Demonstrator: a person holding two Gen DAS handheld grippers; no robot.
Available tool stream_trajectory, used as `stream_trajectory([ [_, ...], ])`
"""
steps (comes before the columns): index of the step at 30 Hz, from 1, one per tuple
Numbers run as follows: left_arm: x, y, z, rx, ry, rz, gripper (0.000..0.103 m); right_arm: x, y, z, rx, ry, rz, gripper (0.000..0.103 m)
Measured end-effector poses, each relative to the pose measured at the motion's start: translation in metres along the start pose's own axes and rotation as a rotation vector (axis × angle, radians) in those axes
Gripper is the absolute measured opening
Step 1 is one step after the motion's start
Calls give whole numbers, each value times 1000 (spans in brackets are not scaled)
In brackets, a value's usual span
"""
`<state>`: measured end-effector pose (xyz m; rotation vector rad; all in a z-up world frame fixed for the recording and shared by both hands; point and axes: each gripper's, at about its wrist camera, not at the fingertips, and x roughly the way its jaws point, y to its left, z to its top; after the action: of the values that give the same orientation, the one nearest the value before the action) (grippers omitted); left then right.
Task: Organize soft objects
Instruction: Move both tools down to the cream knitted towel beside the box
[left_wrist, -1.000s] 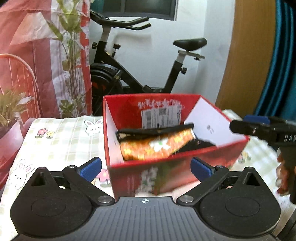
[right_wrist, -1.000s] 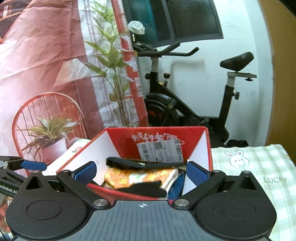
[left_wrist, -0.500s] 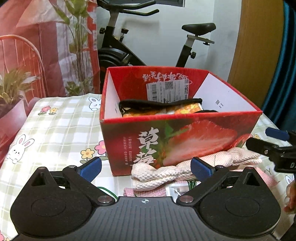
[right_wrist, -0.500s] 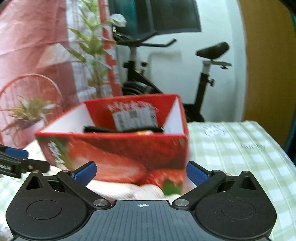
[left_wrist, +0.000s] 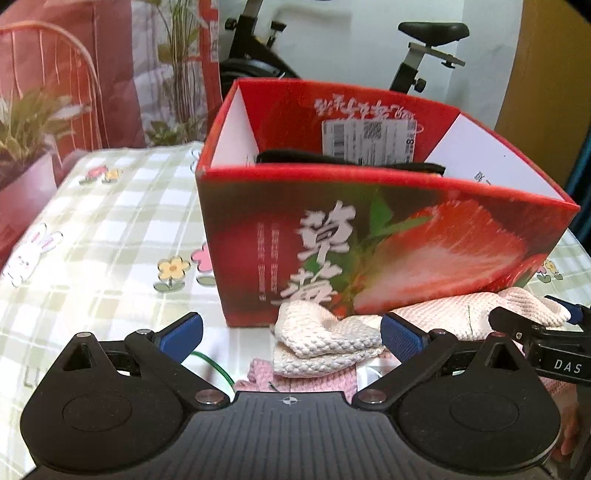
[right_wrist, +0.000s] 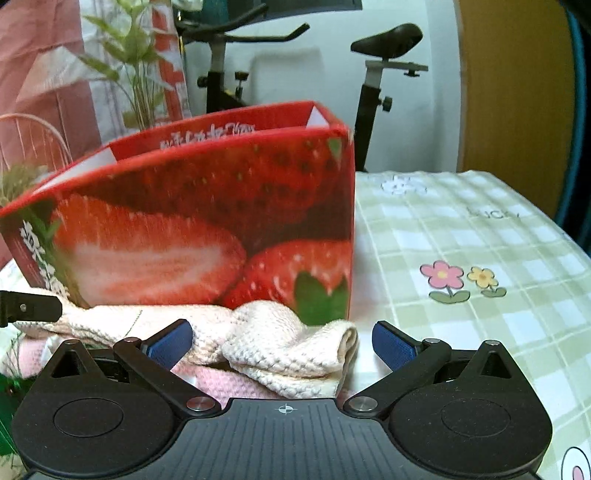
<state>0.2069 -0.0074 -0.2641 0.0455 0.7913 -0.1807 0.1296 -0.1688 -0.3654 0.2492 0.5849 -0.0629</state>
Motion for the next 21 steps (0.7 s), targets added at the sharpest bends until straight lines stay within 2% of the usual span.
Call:
stream_trajectory([
  [8, 9, 9, -12, -77, 29, -25, 103, 4, 8, -3, -25, 29, -9, 103],
  [13, 15, 16, -20, -141, 53, -57, 103, 7, 2, 0, 5, 55, 18, 103],
  [21, 15, 19, -23, -157, 48, -75, 103, 8, -3, 0, 17, 52, 29, 103],
])
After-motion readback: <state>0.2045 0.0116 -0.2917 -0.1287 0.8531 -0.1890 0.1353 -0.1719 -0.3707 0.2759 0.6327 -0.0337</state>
